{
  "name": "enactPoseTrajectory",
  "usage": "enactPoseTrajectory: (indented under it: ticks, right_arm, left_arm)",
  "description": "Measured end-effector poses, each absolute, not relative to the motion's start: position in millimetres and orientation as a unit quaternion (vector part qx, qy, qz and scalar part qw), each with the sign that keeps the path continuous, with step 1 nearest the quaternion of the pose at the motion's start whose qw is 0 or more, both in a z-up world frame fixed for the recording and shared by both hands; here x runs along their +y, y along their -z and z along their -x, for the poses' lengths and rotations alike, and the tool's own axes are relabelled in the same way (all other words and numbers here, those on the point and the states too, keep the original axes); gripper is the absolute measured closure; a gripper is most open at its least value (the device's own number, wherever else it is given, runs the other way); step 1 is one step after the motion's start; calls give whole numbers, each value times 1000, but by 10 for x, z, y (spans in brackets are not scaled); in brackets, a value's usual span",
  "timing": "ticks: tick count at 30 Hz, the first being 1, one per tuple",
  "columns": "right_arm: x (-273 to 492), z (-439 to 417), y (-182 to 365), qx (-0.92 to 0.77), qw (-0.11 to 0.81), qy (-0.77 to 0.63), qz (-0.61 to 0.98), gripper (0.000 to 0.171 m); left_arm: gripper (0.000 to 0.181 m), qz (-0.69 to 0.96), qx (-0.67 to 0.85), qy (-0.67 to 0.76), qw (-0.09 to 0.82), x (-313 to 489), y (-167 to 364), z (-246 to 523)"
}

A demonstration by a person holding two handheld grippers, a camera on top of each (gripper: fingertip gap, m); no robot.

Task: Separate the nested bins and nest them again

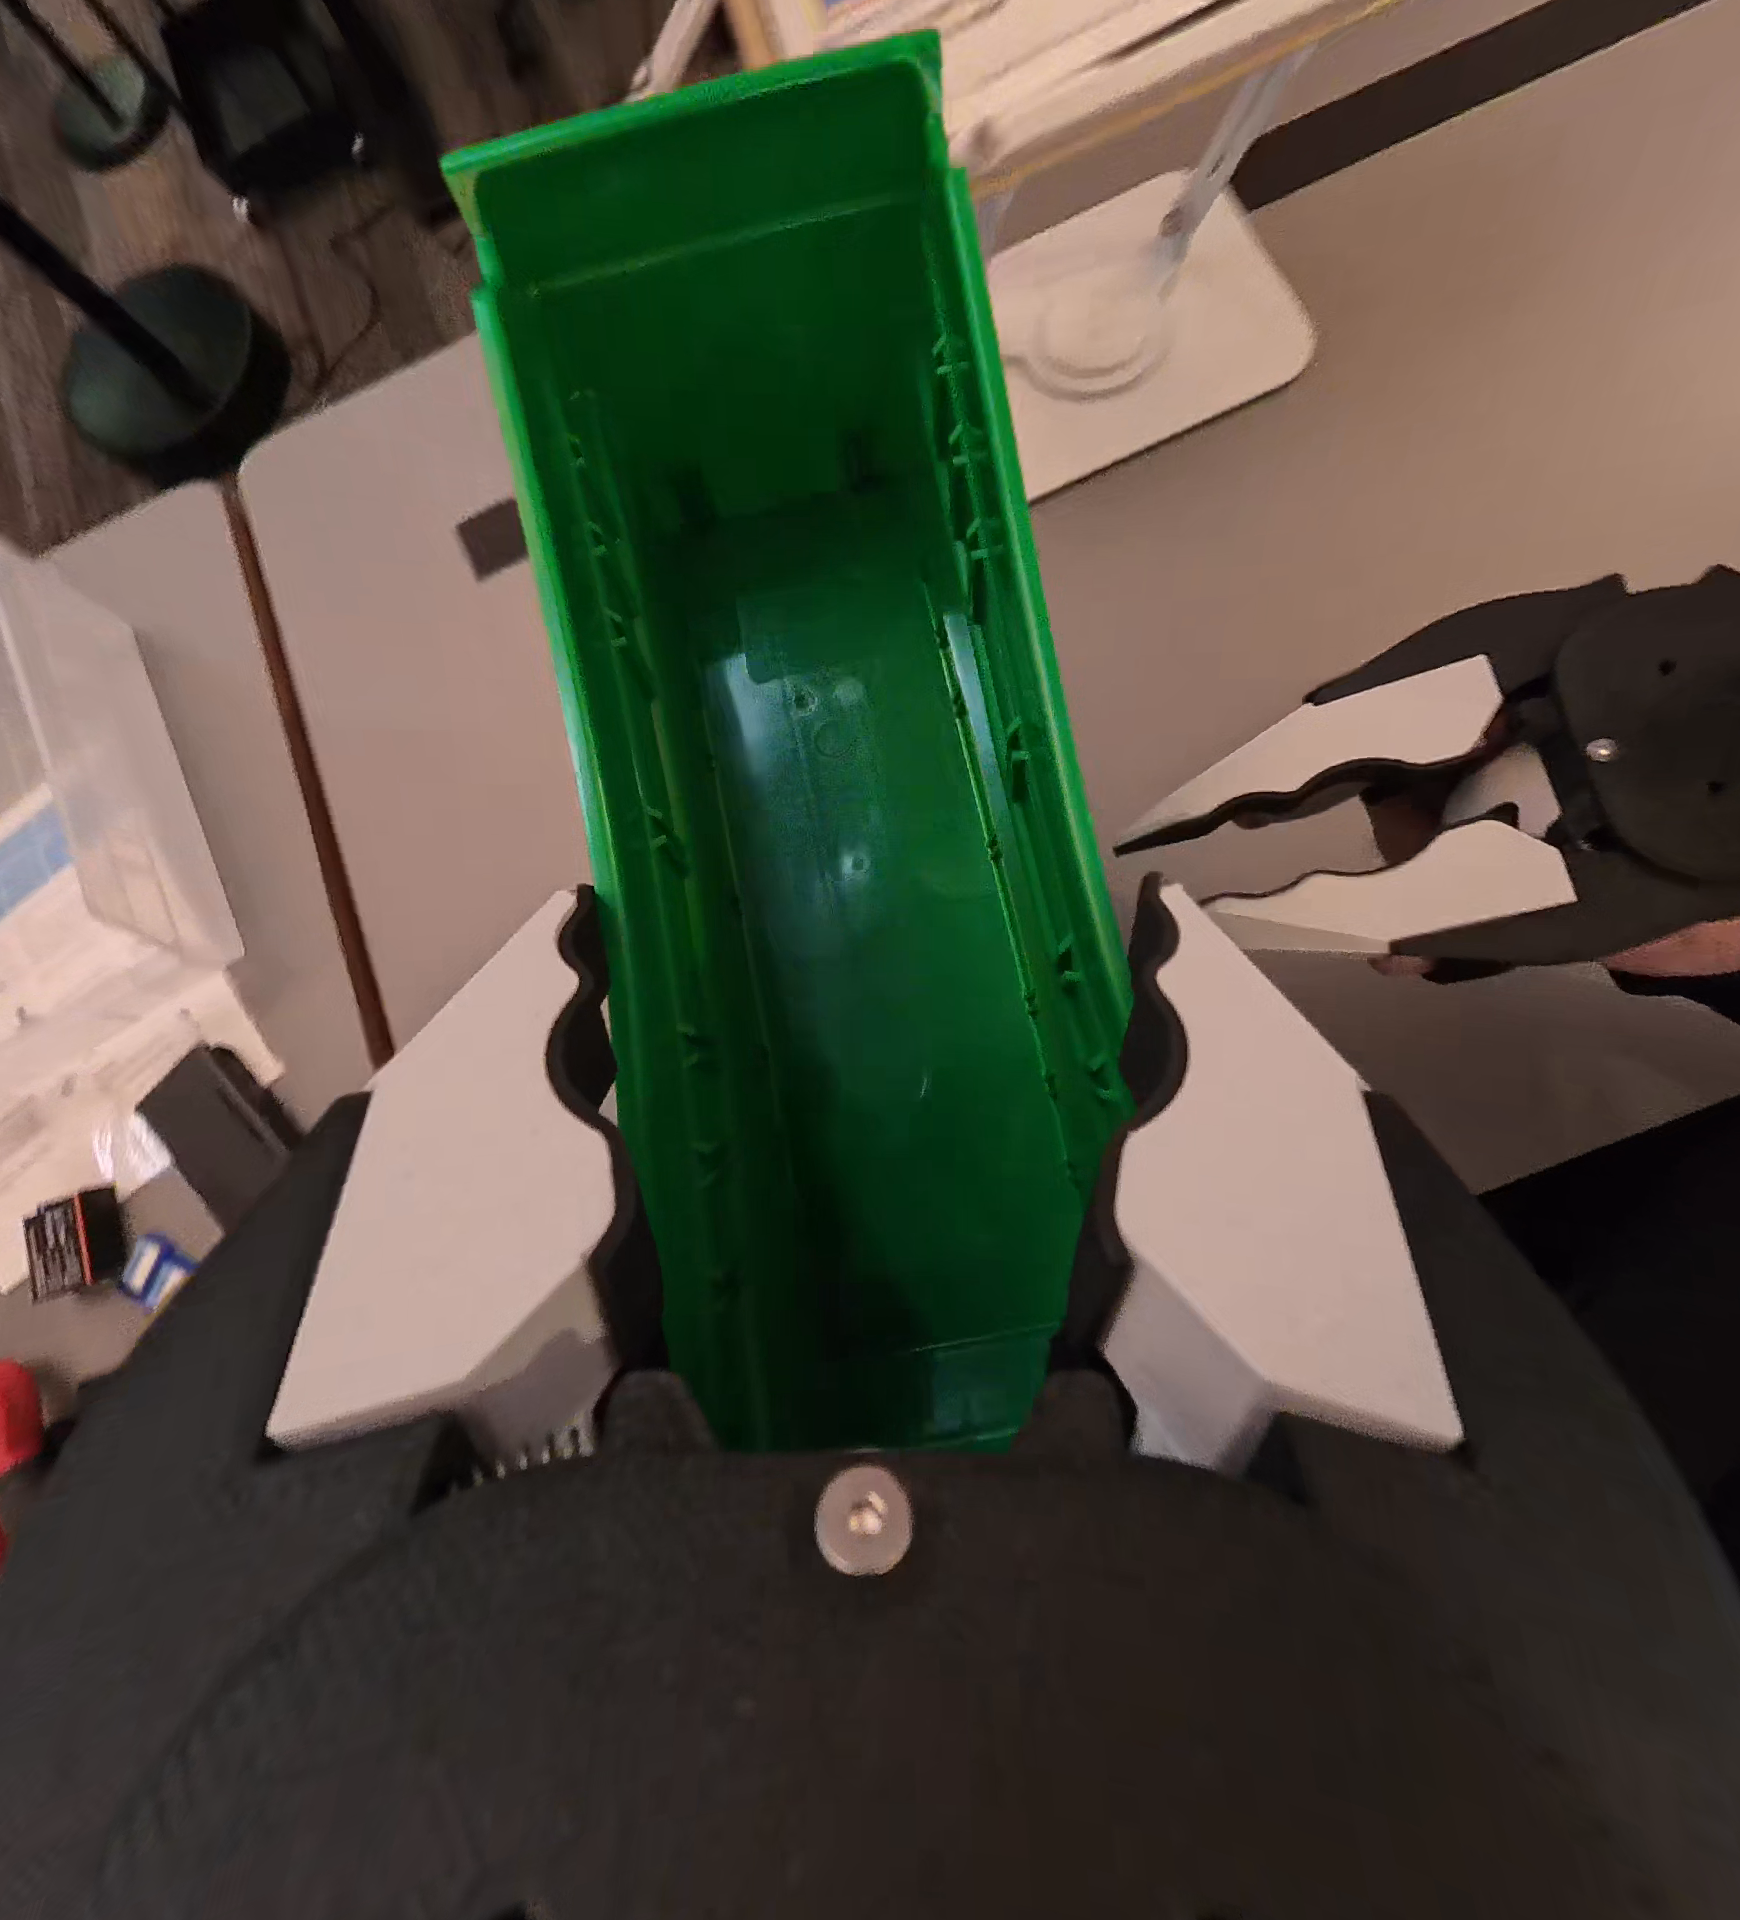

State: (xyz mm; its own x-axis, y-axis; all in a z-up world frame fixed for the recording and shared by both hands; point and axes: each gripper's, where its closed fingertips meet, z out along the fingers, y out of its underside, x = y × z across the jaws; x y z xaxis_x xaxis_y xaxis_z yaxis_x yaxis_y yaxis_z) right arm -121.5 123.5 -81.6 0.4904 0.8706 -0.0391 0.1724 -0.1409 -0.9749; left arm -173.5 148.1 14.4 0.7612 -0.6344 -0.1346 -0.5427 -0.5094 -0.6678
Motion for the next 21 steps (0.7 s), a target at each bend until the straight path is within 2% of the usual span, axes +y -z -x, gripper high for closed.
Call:
enactPoseTrajectory:
  ticks: [3,6,15,18,21]
  right_arm:
    - [1248,755,709,-346,546,-325,690,149]
    - [1275,216,719,-309,547,-303,716,149]
    - [1181,-1185,1209,-222,512,-211,802,151]
    - [1078,-1548,1327,-170,501,-217,820,142]
    - [960,-1727,1355,-122,485,-244,831,122]
  left_arm:
    - [81,850,374,86,360,1386,-185,1237]
    - [81,841,402,98,348,1346,-9,767]
    - [80,848,417,160,286,1210,1068,-187]
    - [80,849,425,153,274,1131,1416,-409]
    - [79,849,429,160,265,1020,1683,-642]
